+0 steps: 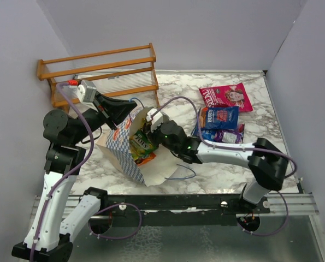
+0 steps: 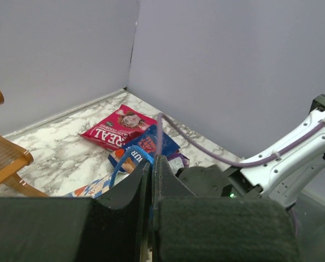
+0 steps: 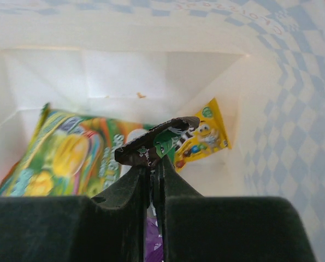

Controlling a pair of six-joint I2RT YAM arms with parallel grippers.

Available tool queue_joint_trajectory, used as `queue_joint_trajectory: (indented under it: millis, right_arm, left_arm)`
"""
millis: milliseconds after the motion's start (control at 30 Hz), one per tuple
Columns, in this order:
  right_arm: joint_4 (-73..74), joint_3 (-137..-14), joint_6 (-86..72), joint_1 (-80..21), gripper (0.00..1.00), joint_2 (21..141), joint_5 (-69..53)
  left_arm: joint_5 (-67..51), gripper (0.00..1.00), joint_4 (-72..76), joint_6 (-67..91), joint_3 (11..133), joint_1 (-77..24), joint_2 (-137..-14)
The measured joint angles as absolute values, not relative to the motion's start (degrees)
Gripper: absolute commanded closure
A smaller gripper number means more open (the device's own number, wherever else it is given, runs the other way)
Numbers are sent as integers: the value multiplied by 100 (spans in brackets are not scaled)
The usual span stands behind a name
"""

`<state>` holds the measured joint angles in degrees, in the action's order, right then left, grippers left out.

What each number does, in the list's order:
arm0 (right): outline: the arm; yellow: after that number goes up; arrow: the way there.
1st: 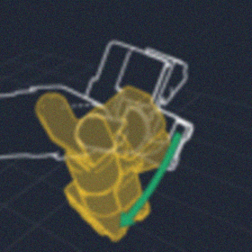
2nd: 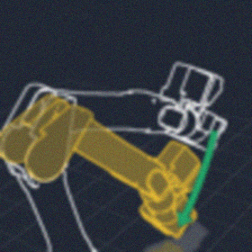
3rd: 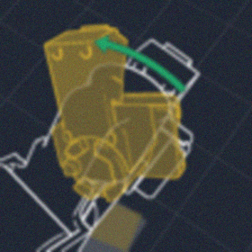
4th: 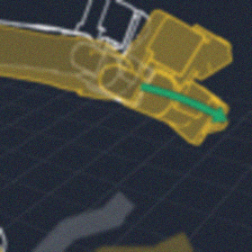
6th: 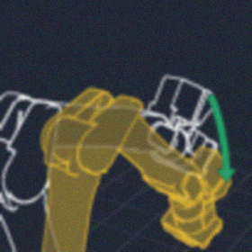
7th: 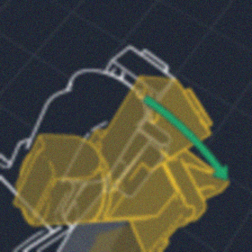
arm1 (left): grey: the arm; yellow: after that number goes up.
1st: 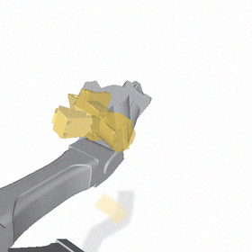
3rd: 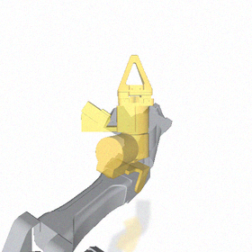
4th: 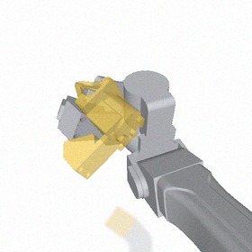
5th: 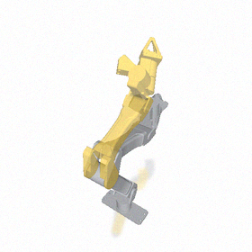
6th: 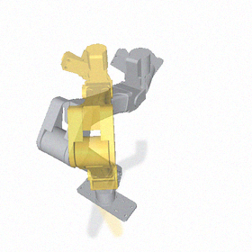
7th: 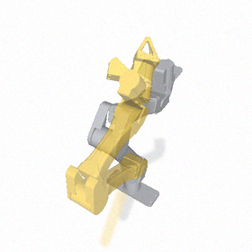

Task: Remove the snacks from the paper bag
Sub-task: Take out the snack from the paper bag, then place the snack at the center of the board.

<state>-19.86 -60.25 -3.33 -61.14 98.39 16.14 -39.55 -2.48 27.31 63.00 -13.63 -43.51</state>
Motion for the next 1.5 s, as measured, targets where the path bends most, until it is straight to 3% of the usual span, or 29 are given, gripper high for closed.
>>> queue_joint_trajectory:
  millis: [400,700,1133,1300,1500]
  right_arm:
    - [-683,-5769,-510,-6112,94,7288,84]
    - [458,-6198,-458,-6112,94,6173,-67]
    - [1028,-7183,322,-6112,90,5861,2088]
    - [963,-6888,589,-6007,89,5999,3103]
    - [1039,-6029,-1,-4919,89,6278,3138]
  left_arm:
    - [-3903,100,-242,2722,6300,-1363,-4392]
    - [-3793,100,-504,2394,6445,-1363,-4416]
    - [-3787,100,-528,2314,6458,-1363,-4414]
    - [-3787,100,-526,2318,6458,-1363,-4416]
    - [-3813,100,-517,2349,6458,-1363,-4421]
